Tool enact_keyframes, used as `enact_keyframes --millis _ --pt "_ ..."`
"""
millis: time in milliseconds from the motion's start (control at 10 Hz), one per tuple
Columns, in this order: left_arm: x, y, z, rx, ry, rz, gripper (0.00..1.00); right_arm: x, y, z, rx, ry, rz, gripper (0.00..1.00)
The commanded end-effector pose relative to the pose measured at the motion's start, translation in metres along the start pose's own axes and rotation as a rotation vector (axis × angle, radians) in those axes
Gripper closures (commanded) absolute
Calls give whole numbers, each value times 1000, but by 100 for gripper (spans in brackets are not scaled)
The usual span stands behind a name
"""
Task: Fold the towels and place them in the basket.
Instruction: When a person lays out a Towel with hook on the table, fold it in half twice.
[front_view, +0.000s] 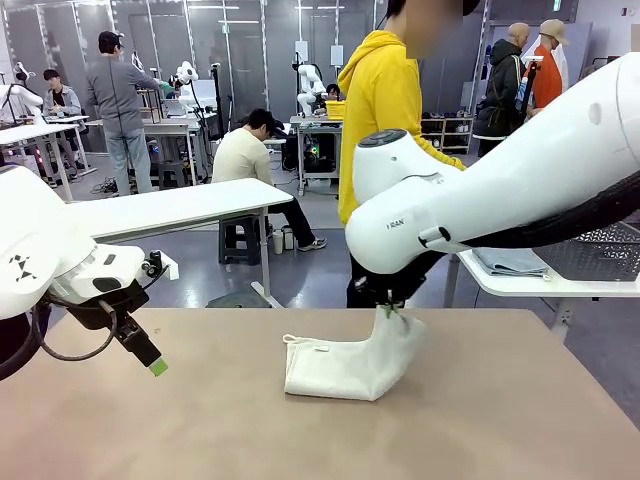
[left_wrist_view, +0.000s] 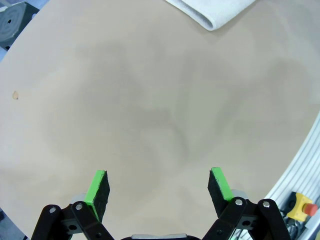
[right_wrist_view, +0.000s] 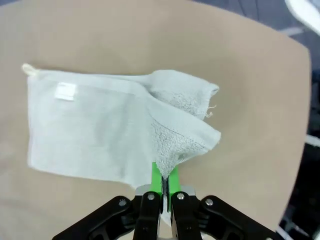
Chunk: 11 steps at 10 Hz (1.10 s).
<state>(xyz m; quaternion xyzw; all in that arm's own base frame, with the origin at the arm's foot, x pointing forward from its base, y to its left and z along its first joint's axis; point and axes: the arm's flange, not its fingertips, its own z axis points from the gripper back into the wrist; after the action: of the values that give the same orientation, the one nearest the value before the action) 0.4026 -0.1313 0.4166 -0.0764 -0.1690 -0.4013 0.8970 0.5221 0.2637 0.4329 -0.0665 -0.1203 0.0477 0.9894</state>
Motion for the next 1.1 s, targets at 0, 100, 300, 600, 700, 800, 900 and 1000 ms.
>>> enact_keyframes --millis 0,100,300,600,700,800,900,1000 --pt "4 1 0 -1 -9 7 0 14 23 -3 89 -2 80 100" --pt "4 1 0 -1 -9 7 0 18 39 -4 115 16 102 100" --pt "4 1 0 -1 -9 7 0 28 68 -20 136 63 131 100" --pt "4 1 0 -1 -9 7 0 40 96 -43 174 102 140 100" --pt "4 1 0 -1 -9 7 0 43 102 -49 182 107 134 100" --pt "4 1 0 -1 -9 7 0 45 106 -54 198 120 135 100" --pt "4 1 0 -1 -9 7 0 47 108 -60 201 136 134 100" --pt "4 1 0 -1 -9 7 0 49 109 -65 223 153 140 88"
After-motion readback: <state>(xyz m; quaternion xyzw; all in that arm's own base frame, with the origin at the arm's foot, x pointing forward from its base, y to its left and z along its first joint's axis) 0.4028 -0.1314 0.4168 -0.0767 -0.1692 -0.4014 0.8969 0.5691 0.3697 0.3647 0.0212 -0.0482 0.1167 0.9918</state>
